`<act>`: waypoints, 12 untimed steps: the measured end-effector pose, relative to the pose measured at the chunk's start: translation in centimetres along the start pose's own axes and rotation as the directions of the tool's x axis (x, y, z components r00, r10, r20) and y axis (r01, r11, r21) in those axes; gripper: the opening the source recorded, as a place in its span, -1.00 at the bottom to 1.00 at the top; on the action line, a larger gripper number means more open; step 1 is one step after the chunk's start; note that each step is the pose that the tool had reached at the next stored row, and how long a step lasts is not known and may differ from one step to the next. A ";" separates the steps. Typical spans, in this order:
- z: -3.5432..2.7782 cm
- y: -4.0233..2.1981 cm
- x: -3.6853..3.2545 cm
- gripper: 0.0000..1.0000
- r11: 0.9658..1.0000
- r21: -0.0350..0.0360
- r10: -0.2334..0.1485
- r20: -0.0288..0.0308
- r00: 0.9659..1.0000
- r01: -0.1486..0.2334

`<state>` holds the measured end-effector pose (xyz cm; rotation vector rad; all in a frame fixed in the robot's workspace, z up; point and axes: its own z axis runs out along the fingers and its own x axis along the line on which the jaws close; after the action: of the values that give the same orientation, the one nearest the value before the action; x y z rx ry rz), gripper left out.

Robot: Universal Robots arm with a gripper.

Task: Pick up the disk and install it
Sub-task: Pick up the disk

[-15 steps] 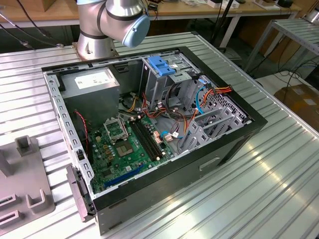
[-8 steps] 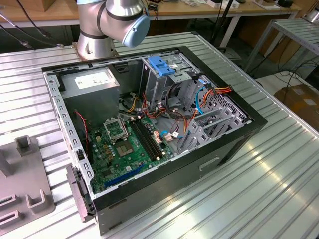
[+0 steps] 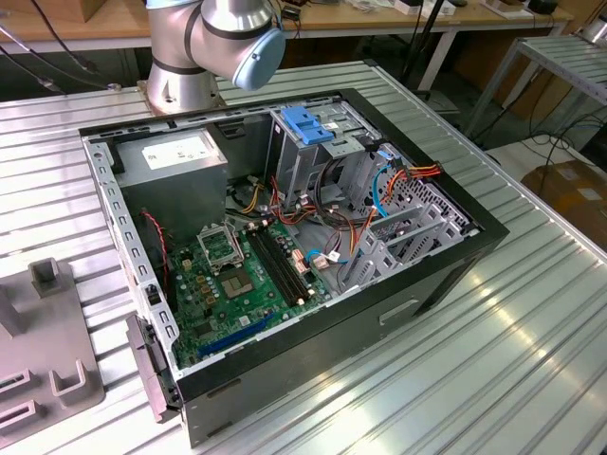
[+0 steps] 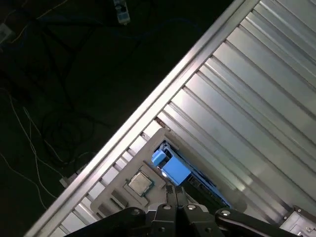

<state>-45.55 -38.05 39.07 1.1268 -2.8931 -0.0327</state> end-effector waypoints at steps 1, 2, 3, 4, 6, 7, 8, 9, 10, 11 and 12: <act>0.01 0.00 0.00 -0.79 1.000 0.001 -0.015 0.000 1.000 0.015; 0.00 0.00 0.00 -0.79 0.999 0.002 -0.041 -0.001 0.999 0.041; 0.01 0.00 0.00 -0.79 0.998 0.003 -0.065 -0.001 0.998 0.065; 0.00 0.00 0.00 -0.79 0.997 0.003 -0.078 -0.002 0.997 0.078; 0.00 0.00 0.00 -0.79 0.994 0.004 -0.113 -0.002 0.994 0.113; 0.01 0.00 0.00 -0.79 0.992 0.005 -0.127 -0.003 0.992 0.127; 0.01 0.00 0.00 -0.79 0.990 0.005 -0.138 -0.003 0.990 0.138; 0.01 0.00 0.00 -0.79 0.989 0.006 -0.151 -0.003 0.989 0.151; 0.01 0.00 0.00 -0.79 0.986 0.007 -0.167 -0.003 0.986 0.167; 0.01 0.00 0.00 -0.79 0.982 0.007 -0.189 -0.004 0.982 0.189; 0.01 0.00 0.00 -0.79 0.977 0.008 -0.212 -0.005 0.977 0.212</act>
<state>-45.56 -38.05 39.06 1.4295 -2.7584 -0.0240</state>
